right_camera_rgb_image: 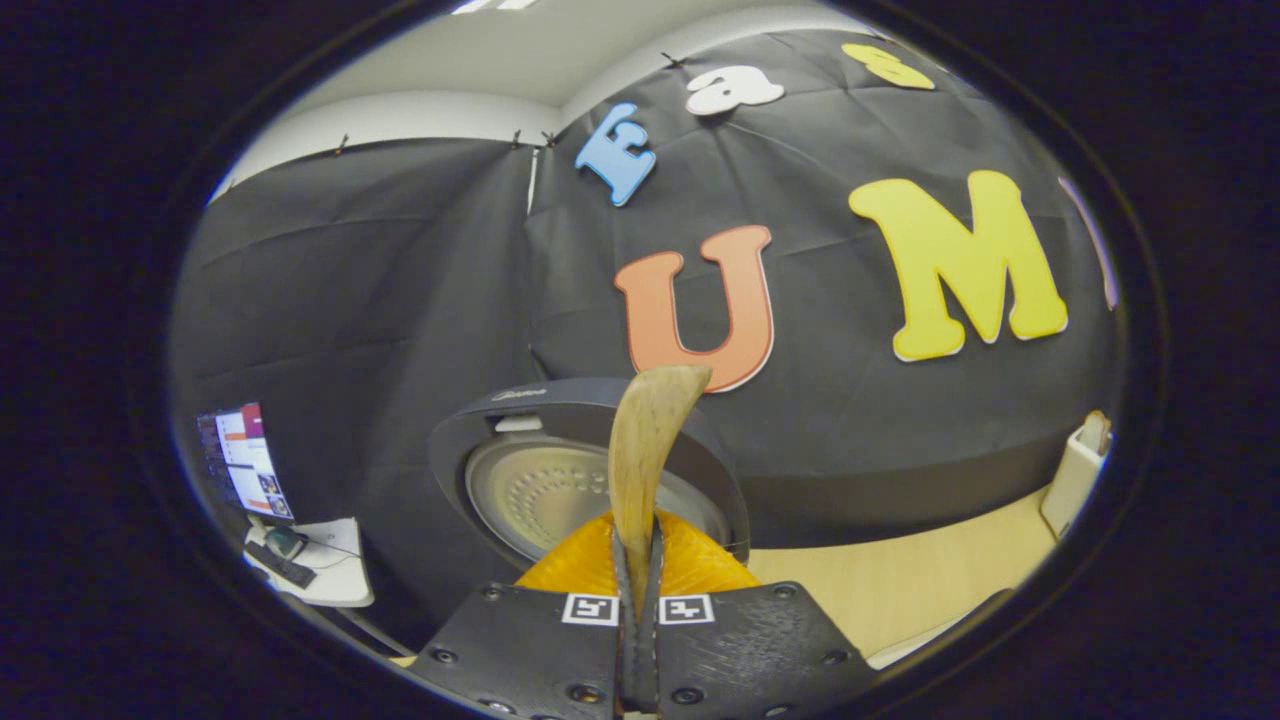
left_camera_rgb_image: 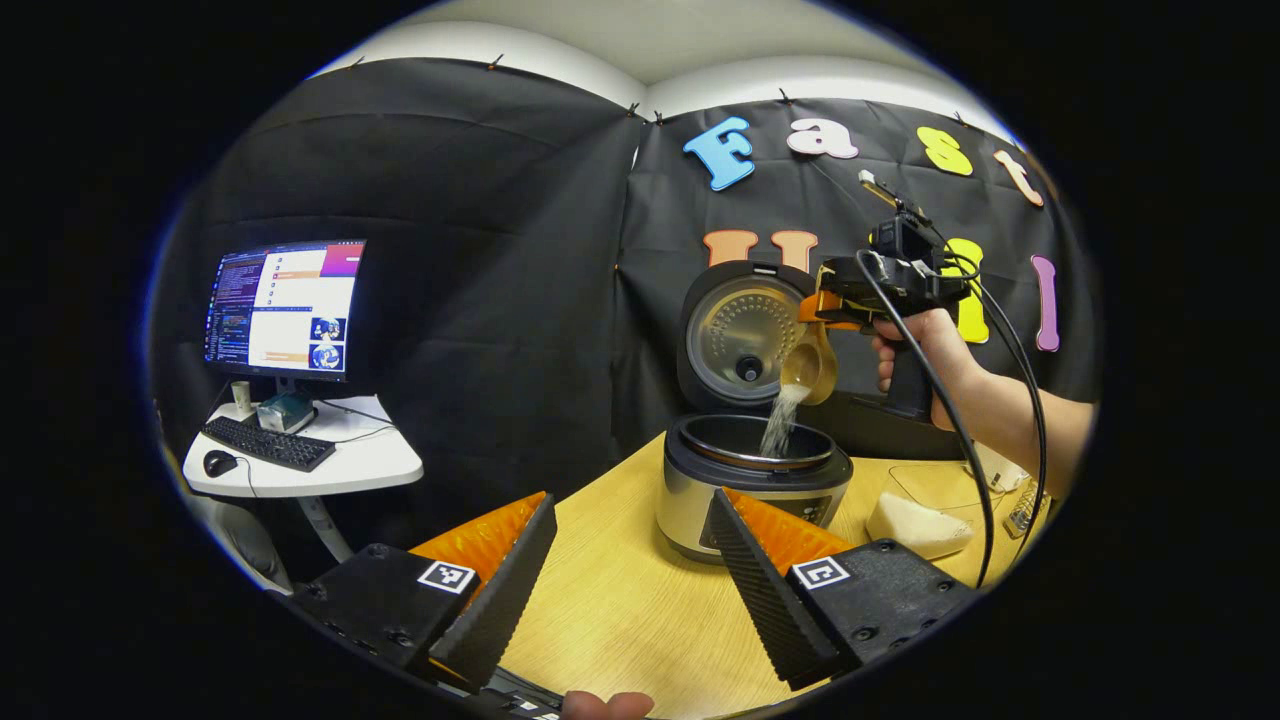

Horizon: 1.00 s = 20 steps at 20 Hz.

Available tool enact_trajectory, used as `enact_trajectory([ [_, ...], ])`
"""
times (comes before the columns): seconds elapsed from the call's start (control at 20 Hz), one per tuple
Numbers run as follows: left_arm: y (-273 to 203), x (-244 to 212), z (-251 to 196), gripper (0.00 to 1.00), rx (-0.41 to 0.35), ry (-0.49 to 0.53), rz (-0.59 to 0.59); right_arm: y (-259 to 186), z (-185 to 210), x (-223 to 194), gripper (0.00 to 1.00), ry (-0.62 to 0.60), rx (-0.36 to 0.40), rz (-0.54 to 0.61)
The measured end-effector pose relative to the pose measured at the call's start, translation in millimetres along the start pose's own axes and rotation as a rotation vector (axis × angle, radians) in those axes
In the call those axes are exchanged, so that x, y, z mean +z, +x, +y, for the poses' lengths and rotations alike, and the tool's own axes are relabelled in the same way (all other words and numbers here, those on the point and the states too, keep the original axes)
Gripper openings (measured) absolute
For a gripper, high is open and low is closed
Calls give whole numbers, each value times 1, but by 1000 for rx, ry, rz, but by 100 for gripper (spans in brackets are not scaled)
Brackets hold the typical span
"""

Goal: Close the left gripper, press the button to open the rice cooker; take a wooden spoon from the chopstick holder with the right hand, scoop a spoonful of rice and pour it into the rice cooker, then put the wooden spoon back into the chopstick holder.

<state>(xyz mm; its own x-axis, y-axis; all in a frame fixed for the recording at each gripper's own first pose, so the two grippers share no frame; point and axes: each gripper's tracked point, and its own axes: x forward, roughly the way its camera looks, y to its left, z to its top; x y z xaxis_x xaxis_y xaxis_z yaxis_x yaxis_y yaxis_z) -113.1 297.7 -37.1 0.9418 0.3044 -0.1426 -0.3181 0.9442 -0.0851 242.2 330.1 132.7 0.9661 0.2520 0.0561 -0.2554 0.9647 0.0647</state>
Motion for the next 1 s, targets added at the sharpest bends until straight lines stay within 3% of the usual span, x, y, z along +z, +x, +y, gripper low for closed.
enact_trajectory([
  [0.55, -1, 4, 1, 99, 7, -8, -15, -7, 22, 12, 0, -178, 8, -64],
  [1.0, -3, 5, 3, 99, 23, -6, -24, -9, 30, 6, 0, -205, 19, -55],
])
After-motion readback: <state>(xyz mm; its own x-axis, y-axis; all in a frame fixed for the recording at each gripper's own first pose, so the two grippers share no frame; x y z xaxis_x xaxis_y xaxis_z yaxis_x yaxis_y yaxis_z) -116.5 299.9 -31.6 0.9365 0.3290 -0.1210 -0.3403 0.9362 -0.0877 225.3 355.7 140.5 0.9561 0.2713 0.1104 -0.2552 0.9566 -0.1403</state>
